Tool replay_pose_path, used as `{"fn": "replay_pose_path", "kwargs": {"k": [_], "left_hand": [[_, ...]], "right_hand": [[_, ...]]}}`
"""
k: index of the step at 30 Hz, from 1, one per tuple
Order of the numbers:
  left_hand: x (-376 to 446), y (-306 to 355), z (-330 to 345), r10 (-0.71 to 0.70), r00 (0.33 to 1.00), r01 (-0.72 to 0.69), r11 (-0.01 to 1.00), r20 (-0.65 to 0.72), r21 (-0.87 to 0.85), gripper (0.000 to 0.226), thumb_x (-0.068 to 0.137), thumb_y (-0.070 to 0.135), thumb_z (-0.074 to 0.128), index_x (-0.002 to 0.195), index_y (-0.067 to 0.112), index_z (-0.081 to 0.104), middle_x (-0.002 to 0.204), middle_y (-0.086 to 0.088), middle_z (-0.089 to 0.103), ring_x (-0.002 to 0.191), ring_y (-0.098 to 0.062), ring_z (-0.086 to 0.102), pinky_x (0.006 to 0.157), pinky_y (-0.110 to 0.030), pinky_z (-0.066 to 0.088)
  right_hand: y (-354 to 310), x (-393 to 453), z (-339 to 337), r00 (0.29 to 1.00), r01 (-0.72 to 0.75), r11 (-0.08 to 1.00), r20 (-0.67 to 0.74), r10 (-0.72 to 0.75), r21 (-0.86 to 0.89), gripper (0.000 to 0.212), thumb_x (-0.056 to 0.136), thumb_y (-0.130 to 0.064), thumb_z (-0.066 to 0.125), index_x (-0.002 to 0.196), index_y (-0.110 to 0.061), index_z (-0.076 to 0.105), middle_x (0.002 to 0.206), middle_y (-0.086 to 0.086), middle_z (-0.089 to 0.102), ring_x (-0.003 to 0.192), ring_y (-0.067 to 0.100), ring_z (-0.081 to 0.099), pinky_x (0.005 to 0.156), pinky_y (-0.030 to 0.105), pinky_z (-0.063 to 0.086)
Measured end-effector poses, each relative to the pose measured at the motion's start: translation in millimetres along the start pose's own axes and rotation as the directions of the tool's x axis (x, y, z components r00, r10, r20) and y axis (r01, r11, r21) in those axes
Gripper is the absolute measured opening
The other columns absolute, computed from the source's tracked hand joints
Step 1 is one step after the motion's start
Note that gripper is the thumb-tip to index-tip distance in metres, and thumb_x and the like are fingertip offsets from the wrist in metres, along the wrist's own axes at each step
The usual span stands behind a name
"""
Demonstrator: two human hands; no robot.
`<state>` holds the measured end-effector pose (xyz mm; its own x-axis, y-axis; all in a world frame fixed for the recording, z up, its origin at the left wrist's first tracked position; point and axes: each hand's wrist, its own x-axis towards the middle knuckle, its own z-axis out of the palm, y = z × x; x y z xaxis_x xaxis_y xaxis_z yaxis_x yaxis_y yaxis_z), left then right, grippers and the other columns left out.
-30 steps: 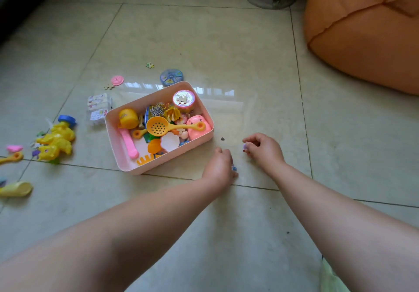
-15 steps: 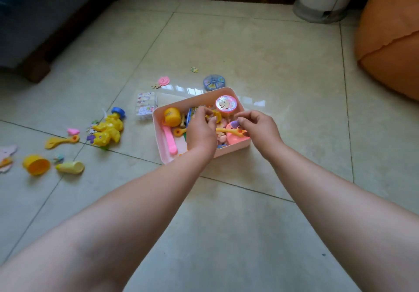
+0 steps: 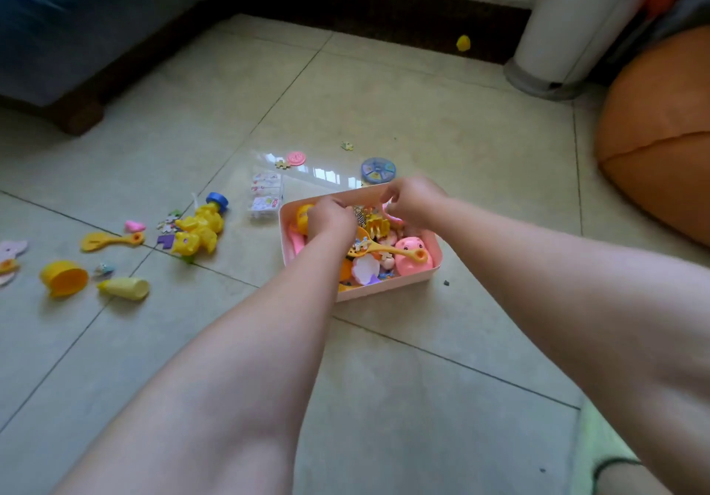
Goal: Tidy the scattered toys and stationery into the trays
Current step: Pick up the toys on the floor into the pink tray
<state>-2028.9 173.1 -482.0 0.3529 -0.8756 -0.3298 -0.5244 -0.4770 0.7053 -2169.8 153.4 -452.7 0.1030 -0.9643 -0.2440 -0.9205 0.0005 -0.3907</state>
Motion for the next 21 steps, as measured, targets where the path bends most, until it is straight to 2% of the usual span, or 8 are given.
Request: {"fn": "replay_pose_path", "kwargs": {"k": [2,6,8,11,15,19,21], "left_hand": [[6,4,-11,0.011,1.000,-0.013,0.995,0.026,0.099,0.027,0.092,0.022,0.052,0.116,0.016,0.062,0.119,-0.007,0.064,0.106,-0.029,0.061,0.077,-0.025,0.044],[15,21,-39,0.059,0.994,-0.080,0.965,0.090,0.251,0.033,0.088,0.023,0.058,0.121,0.016,0.056,0.121,-0.007,0.060,0.107,-0.027,0.058,0.092,-0.032,0.047],[14,28,-45,0.082,0.985,-0.121,0.954,0.150,0.274,0.044,0.090,0.024,0.060,0.132,0.012,0.049,0.126,-0.010,0.056,0.109,-0.026,0.055,0.086,-0.029,0.045],[18,41,-41,0.062,0.988,-0.113,0.915,0.141,0.386,0.047,0.092,0.023,0.057,0.137,0.012,0.044,0.130,-0.010,0.053,0.109,-0.025,0.054,0.082,-0.029,0.042],[26,69,-19,0.024,0.991,-0.081,0.890,0.131,0.449,0.047,0.092,0.023,0.055,0.136,0.013,0.044,0.133,-0.011,0.053,0.117,-0.027,0.054,0.087,-0.029,0.043],[41,101,2,0.031,0.991,-0.101,0.825,0.133,0.556,0.046,0.093,0.024,0.055,0.136,0.012,0.044,0.136,-0.011,0.052,0.123,-0.029,0.050,0.091,-0.030,0.041],[47,115,8,0.015,0.992,-0.091,0.786,0.129,0.611,0.043,0.093,0.023,0.053,0.134,0.012,0.046,0.133,-0.011,0.054,0.121,-0.029,0.052,0.090,-0.030,0.042]], "right_hand": [[2,14,-8,1.000,-0.027,0.999,-0.004,0.027,0.022,0.028,0.090,-0.020,0.055,0.114,-0.025,0.068,0.118,0.003,0.066,0.108,0.025,0.061,0.083,0.026,0.047],[8,43,-9,0.993,-0.116,0.992,0.039,0.113,0.056,0.030,0.093,-0.015,0.051,0.119,-0.015,0.065,0.122,0.009,0.064,0.112,0.028,0.060,0.085,0.026,0.046],[11,60,-5,0.986,-0.165,0.969,0.028,0.163,0.182,0.032,0.092,-0.014,0.052,0.121,-0.011,0.064,0.123,0.012,0.063,0.115,0.030,0.059,0.090,0.029,0.046],[16,86,0,0.961,-0.259,0.929,-0.025,0.275,0.265,0.031,0.091,-0.014,0.054,0.120,-0.014,0.064,0.124,0.010,0.063,0.114,0.028,0.060,0.091,0.027,0.046],[30,117,5,0.939,-0.261,0.861,-0.092,0.331,0.437,0.031,0.088,-0.009,0.049,0.111,-0.017,0.069,0.119,0.010,0.064,0.112,0.031,0.059,0.089,0.027,0.046],[30,144,9,0.915,-0.310,0.813,-0.078,0.396,0.493,0.030,0.090,-0.011,0.048,0.109,-0.019,0.070,0.122,0.009,0.061,0.120,0.032,0.050,0.094,0.030,0.044],[20,146,9,0.928,-0.286,0.805,-0.059,0.369,0.520,0.030,0.089,-0.010,0.047,0.104,-0.022,0.070,0.120,0.008,0.058,0.121,0.030,0.046,0.096,0.032,0.042]]}}
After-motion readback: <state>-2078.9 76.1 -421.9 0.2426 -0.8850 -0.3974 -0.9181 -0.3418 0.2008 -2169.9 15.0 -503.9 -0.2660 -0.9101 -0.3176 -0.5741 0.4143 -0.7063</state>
